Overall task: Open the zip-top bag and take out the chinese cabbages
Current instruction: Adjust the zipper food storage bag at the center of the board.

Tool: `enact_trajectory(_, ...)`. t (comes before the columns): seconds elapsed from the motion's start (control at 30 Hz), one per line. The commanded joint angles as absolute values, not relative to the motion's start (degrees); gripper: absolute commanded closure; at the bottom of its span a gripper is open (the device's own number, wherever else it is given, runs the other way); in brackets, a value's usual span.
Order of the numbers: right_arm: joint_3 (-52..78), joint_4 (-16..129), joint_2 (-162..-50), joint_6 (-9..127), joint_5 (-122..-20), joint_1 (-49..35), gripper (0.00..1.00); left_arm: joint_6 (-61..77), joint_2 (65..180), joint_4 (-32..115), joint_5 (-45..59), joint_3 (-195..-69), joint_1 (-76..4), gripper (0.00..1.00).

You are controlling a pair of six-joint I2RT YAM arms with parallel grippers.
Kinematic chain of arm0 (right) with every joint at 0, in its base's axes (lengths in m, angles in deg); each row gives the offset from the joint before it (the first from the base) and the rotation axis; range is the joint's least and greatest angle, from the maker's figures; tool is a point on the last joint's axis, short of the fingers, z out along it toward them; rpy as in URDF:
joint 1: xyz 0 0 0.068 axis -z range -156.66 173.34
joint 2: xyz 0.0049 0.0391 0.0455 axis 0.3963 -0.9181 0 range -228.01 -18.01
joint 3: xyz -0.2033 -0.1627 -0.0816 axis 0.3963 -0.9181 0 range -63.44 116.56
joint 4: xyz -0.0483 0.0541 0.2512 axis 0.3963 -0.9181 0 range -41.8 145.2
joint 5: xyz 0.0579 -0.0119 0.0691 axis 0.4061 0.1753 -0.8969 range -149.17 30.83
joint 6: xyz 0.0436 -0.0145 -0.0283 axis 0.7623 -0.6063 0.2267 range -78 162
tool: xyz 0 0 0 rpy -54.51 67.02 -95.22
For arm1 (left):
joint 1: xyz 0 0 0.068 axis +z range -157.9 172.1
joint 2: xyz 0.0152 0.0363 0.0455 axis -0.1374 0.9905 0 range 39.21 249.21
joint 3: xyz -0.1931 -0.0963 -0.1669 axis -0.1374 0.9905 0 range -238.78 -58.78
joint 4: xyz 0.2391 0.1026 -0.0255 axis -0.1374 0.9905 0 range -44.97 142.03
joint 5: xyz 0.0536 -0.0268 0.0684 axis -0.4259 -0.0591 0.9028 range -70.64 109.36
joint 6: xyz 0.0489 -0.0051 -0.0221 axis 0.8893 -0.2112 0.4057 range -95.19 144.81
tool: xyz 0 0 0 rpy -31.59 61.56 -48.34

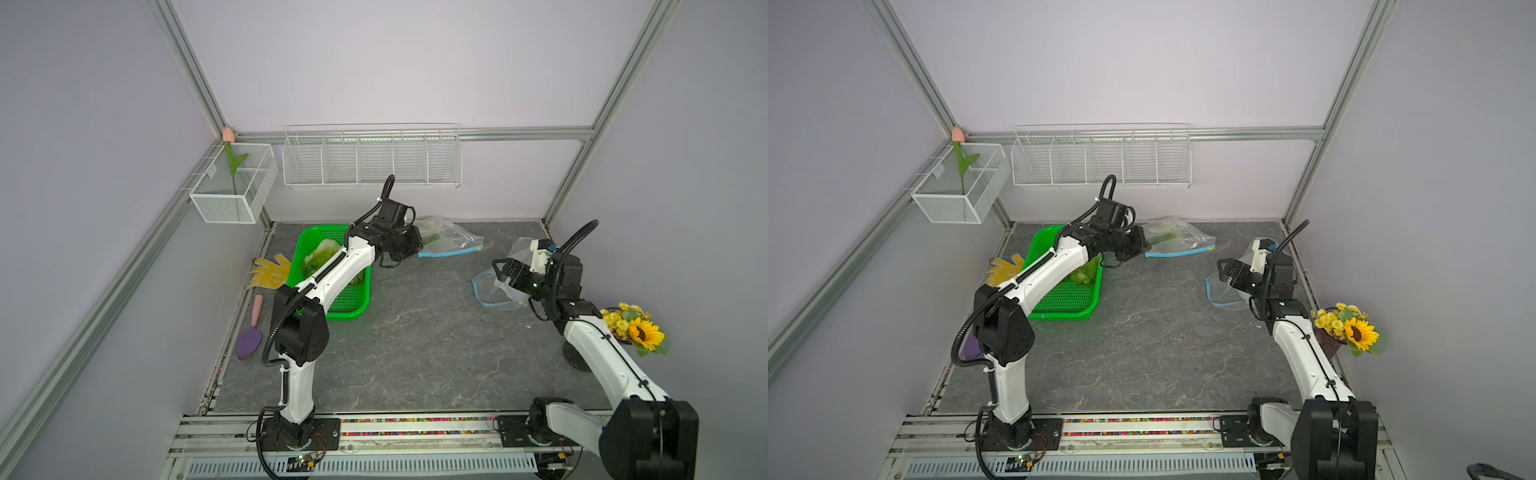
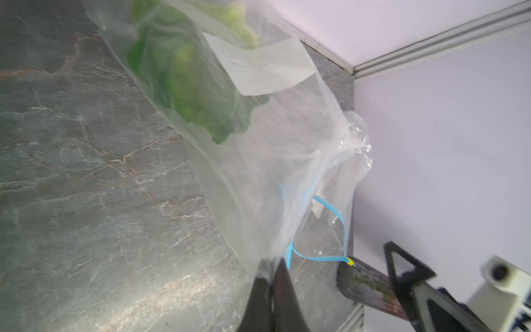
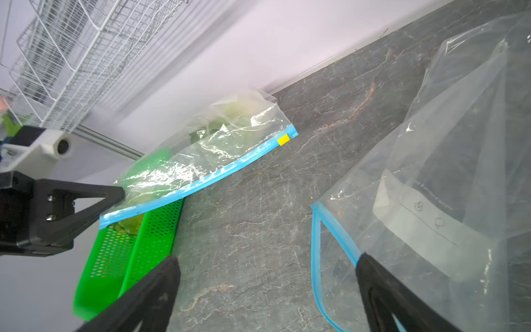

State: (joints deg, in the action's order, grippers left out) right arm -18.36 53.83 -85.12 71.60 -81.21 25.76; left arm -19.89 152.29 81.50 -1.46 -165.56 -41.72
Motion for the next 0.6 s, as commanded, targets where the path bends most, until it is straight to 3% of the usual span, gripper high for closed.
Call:
enact_trajectory(0.0,-19.17,61.42,-87.81,78.39,-94.23,28.26,0.03,-16.38,150.71,81.73,-11.74,-164.38,-39.95,1.00)
enact_trajectory(0.17,-17.65,68.86,-93.08,83.22,-102.55,29.00,0.03,-8.02,148.81,88.01,-17.88,-163.86,-37.66,1.00)
enact_trajectory(0.57,-16.28,88.85,-108.53,99.48,-110.87,28.11,0.00,-5.48,143.73,85.99,-26.92,-158.20,-35.94,1.00)
